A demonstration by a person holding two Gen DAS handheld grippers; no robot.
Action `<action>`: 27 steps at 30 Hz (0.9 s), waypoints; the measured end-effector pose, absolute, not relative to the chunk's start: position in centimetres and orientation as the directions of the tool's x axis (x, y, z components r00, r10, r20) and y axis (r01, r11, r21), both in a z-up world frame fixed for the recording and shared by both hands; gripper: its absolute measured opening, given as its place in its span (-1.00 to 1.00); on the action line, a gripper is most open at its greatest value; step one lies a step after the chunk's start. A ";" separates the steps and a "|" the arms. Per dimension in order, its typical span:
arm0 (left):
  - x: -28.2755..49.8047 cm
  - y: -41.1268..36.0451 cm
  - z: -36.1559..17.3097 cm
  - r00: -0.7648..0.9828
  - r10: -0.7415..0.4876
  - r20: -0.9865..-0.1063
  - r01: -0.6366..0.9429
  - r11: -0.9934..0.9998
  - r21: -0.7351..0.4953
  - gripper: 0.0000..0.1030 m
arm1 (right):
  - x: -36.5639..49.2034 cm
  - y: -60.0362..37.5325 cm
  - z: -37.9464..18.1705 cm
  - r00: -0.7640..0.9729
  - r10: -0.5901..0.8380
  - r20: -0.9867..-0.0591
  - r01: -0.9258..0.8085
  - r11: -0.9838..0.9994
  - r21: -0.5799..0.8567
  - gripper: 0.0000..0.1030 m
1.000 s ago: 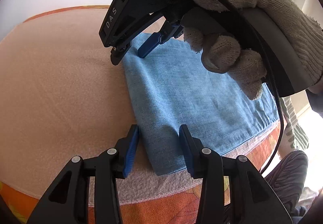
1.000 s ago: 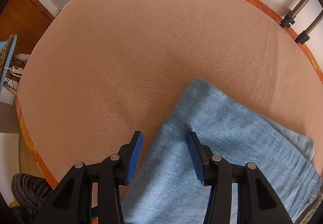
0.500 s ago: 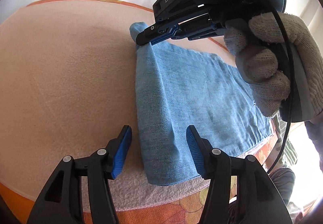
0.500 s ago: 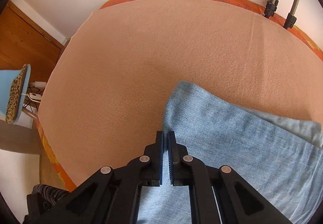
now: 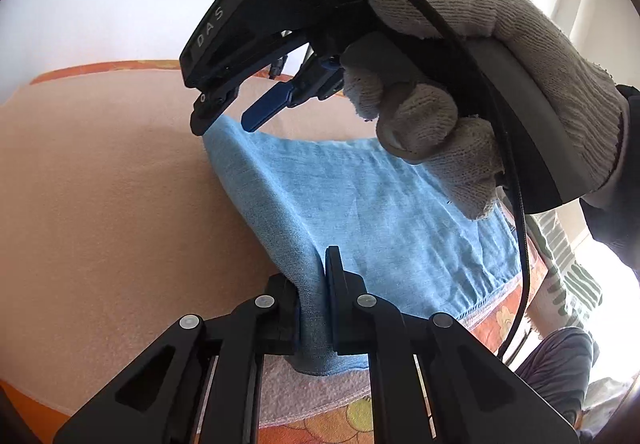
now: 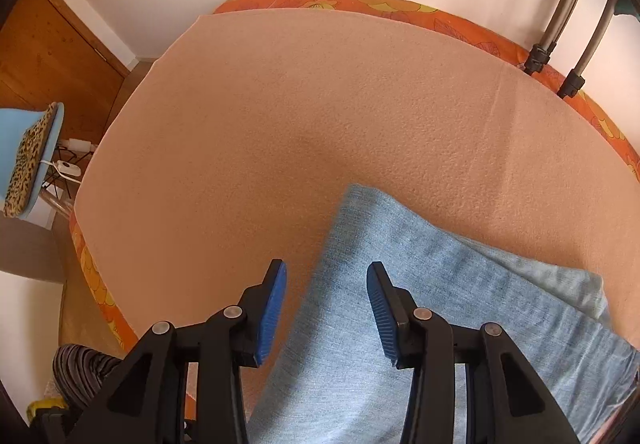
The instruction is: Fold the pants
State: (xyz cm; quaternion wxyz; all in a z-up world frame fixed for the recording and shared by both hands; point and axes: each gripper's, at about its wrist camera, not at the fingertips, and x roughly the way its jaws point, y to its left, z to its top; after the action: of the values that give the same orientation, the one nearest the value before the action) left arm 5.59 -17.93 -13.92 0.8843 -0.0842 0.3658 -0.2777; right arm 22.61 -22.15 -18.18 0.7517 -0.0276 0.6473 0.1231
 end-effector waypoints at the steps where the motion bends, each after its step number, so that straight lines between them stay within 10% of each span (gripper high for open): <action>1: 5.5 -18.1 -13.7 0.579 -0.556 -0.596 0.436 0.829 -0.350 -0.84 | 22.8 -21.7 -18.4 0.117 0.134 -0.984 -0.228 0.968 0.104 -0.15; 9: 4.5 -19.2 -12.8 0.595 -0.564 -0.573 0.485 0.820 -0.304 -0.84 | 22.8 -19.0 -20.0 0.074 -0.033 -0.997 -0.289 0.956 -0.053 -0.23; 12: 4.3 -19.8 -12.7 0.593 -0.570 -0.569 0.495 0.815 -0.301 -0.84 | 22.8 -19.2 -20.4 0.066 -0.064 -0.996 -0.304 0.949 -0.081 -0.63; 27: 4.6 -25.3 -9.1 0.489 -0.727 -0.481 0.623 0.678 -0.391 -0.84 | 17.9 -32.8 -9.7 0.345 0.212 -0.914 -0.083 0.977 0.195 -0.95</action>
State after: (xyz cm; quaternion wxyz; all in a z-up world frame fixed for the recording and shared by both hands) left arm 4.55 -25.25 -9.13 0.8590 -0.0823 0.3175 -0.3930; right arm 17.94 -32.83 -9.71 0.8182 0.0569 0.5650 0.0902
